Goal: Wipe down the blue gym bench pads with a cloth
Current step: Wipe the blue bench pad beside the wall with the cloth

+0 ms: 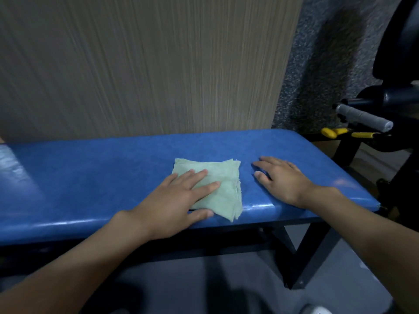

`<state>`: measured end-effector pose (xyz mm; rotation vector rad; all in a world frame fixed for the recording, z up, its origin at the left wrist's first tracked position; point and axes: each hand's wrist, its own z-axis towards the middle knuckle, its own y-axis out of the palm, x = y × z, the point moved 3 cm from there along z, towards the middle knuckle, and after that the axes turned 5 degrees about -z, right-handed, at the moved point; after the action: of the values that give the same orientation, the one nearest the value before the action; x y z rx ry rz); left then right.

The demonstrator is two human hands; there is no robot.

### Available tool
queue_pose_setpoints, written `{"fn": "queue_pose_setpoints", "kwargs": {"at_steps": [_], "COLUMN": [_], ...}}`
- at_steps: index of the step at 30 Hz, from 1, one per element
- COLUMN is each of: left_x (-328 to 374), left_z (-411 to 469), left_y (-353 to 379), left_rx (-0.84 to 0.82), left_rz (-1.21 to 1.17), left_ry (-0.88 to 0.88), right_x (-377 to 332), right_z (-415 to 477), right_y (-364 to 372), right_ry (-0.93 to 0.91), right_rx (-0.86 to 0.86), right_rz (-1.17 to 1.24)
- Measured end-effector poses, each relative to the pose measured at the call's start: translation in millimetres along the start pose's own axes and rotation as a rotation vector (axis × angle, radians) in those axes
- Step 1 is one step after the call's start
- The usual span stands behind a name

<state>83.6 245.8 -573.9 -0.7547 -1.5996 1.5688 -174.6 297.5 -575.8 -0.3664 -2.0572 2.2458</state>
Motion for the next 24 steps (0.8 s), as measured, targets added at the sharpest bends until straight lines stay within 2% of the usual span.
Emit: {"fn": "queue_pose_setpoints", "kwargs": {"at_steps": [3, 6, 9, 12, 15, 17, 19, 21, 23, 24], "left_x": [-1, -2, -1, 7, 1, -4, -9, -8, 3, 10], "left_z": [4, 11, 21, 31, 43, 54, 63, 68, 64, 62], "left_y": [-9, -31, -68, -107, -127, -129, -123, -105, -76, -58], "left_rx": [0.145, 0.236, 0.318, 0.212, 0.044, -0.048, -0.095, -0.015, 0.129, 0.137], "left_rz": [-0.12, -0.224, -0.346, -0.505, -0.642, -0.554, -0.238, 0.048, 0.019, -0.003], "left_ry": [0.008, -0.021, 0.02, 0.041, -0.064, -0.096, -0.128, -0.221, -0.299, -0.321], "right_x": [0, 1, 1, 1, -1, 0, 0, 1, 1, 1], "right_z": [-5, -4, -1, -2, -5, -5, -4, -3, -2, -2], "right_y": [2, 3, 3, 3, 0, 0, 1, 1, 1, 1], "right_ry": [0.006, 0.006, 0.011, -0.001, -0.021, -0.019, -0.017, -0.008, -0.004, -0.001], "right_rx": [0.048, 0.062, 0.071, 0.079, 0.063, 0.065, 0.074, 0.062, 0.059, 0.061], "right_rz": [0.001, -0.01, -0.016, -0.029, -0.027, -0.031, -0.03, -0.011, 0.0, 0.003]}}
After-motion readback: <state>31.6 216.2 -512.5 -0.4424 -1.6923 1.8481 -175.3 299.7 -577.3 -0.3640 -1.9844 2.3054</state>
